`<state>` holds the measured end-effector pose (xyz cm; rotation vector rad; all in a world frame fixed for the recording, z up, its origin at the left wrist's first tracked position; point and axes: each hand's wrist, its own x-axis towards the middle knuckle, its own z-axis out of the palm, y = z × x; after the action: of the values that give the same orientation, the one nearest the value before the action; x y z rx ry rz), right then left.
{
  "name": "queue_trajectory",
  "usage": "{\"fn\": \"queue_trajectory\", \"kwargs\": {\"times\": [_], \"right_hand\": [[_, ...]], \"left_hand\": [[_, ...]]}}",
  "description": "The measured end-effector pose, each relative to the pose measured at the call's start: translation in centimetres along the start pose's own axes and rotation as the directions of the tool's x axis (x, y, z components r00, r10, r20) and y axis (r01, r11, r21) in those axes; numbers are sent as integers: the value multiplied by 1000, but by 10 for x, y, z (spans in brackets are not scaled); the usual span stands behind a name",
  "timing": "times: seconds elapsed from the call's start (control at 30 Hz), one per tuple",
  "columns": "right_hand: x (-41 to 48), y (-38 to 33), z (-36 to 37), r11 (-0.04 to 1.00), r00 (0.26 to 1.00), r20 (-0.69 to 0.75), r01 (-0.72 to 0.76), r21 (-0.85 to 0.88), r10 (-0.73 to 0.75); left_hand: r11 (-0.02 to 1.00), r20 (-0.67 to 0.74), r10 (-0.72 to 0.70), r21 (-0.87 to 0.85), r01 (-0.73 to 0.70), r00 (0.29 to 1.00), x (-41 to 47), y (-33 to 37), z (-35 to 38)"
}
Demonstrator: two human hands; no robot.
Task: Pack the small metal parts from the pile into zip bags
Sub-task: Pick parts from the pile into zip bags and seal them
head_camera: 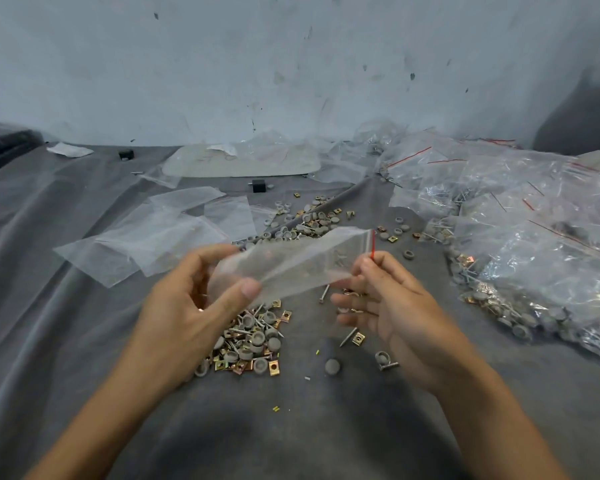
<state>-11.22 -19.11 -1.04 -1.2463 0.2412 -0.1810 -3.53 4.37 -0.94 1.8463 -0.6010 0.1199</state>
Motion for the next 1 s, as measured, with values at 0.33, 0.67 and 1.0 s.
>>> {"fn": "queue_trajectory", "kwargs": {"times": [0.33, 0.67, 1.0], "right_hand": [[7, -5, -10, 980, 993, -54, 112, 166, -104], [4, 3, -3, 977, 980, 3, 199, -75, -199], [0, -13, -5, 949, 951, 26, 307, 75, -309]], "left_hand": [[999, -45, 46, 1, -46, 998, 1, -4, -8], [912, -105, 183, 390, -129, 978, -2, 0, -13], [934, -53, 144, 339, -118, 988, 2, -7, -12]]}}
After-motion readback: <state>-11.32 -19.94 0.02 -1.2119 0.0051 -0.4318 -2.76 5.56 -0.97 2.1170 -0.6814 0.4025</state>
